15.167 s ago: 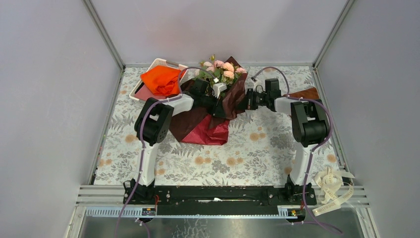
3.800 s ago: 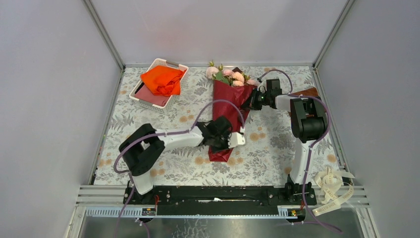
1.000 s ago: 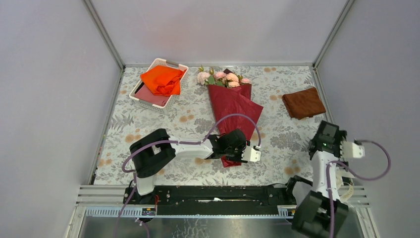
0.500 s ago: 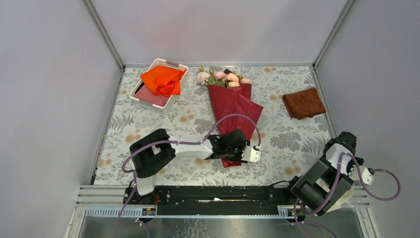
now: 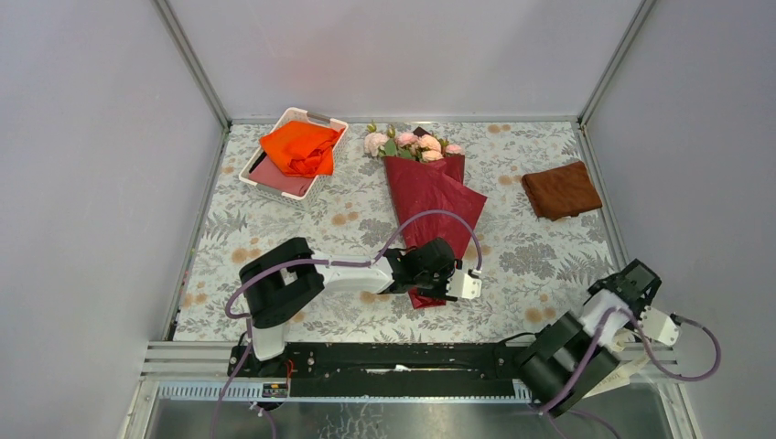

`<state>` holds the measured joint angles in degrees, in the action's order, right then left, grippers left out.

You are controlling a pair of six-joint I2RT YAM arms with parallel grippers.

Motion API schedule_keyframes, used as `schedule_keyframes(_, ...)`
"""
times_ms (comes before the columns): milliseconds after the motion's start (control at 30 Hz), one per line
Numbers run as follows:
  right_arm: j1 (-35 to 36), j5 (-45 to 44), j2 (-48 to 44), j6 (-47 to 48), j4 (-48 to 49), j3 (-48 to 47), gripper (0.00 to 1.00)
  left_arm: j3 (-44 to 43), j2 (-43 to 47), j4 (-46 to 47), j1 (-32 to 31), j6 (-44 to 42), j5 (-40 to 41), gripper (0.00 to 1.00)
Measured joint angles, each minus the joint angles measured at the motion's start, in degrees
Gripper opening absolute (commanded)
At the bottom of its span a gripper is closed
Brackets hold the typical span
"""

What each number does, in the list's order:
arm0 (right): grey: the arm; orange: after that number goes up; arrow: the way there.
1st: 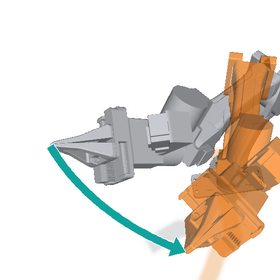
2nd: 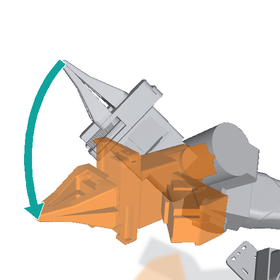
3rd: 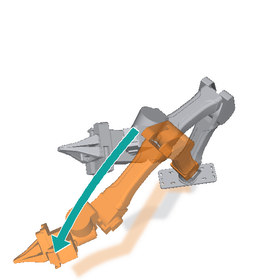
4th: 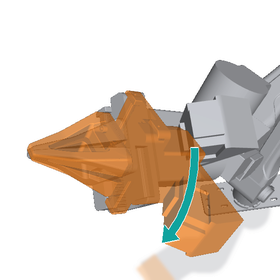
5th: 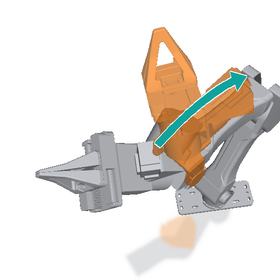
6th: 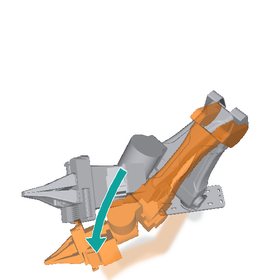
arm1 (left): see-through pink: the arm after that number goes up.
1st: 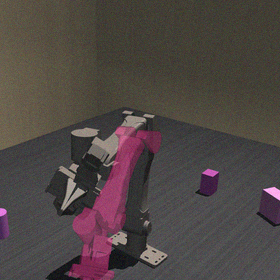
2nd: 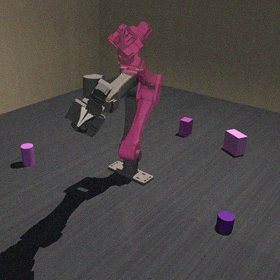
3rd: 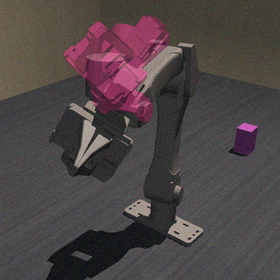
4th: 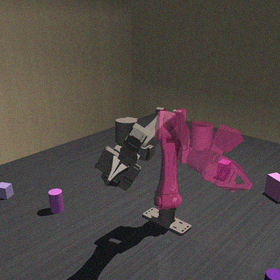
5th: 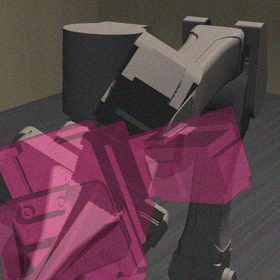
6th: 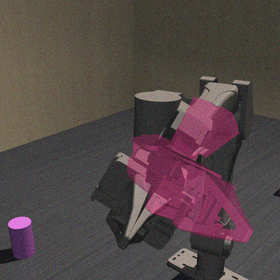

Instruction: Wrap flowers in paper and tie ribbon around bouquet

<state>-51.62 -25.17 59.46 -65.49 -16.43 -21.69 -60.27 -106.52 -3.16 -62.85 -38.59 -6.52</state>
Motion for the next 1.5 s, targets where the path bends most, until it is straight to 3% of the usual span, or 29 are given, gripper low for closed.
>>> schedule_keyframes(133, 2.23, 11.5, -13.09, 7.96, 8.48, 4.28, 0.0, 0.11, 0.02, 0.2, 0.22, -0.15, -0.17, 0.57)
schedule_keyframes(233, 11.34, 17.2, -13.16, 14.08, 9.81, -3.85, 0.0, 0.13, 0.04, 0.26, 0.48, -0.13, -0.76, 0.57)
schedule_keyframes(367, 28.79, 26.86, -3.3, 21.86, 10.56, -29.03, 0.0, 0.13, 0.0, 0.28, 0.72, -0.13, -1.29, 0.57)
schedule_keyframes(500, 44.04, 41.88, 10.32, 30.42, 11.89, -64.59, 0.0, 0.0, -0.09, 0.2, 0.85, -0.13, -1.49, 0.57)
schedule_keyframes(667, 46.58, 53.13, 13.64, 36.63, 13.31, -90.01, 0.0, -0.33, -0.31, -0.13, 1.14, -0.11, -2.08, 0.57)
schedule_keyframes(800, 46.36, 53.16, 10.97, 42.05, 12.52, -95.56, 0.0, -0.66, -0.59, -0.13, 1.44, -0.11, -2.43, 0.57)
schedule_keyframes(933, 46.36, 49.09, 8.35, 48.43, 9.73, -89.9, 0.0, -0.81, -0.87, 0.37, 1.88, -0.13, -2.58, 0.57)
schedule_keyframes(1333, 46.14, 7.96, 22.05, 58.03, -14.21, -87.34, 0.0, -0.81, -0.9, 0.46, 2.25, -0.13, -3.41, 0.57)
schedule_keyframes(1367, 45.53, 5.31, 20.33, 58.29, -13.75, -83.76, 0.03, -0.81, -0.9, 0.46, 2.27, -0.13, -3.48, 0.57)
schedule_keyframes(1400, 44.65, 4.24, 18.82, 58.36, -13.9, -80.85, 0.14, -0.81, -0.9, 0.5, 2.36, -0.13, -3.58, 0.57)
schedule_keyframes(1500, 33.62, 7.23, 14.67, 55.25, -13.86, -70.29, 0.95, -0.76, -0.9, 0.61, 2.6, -0.11, -4.24, 0.57)
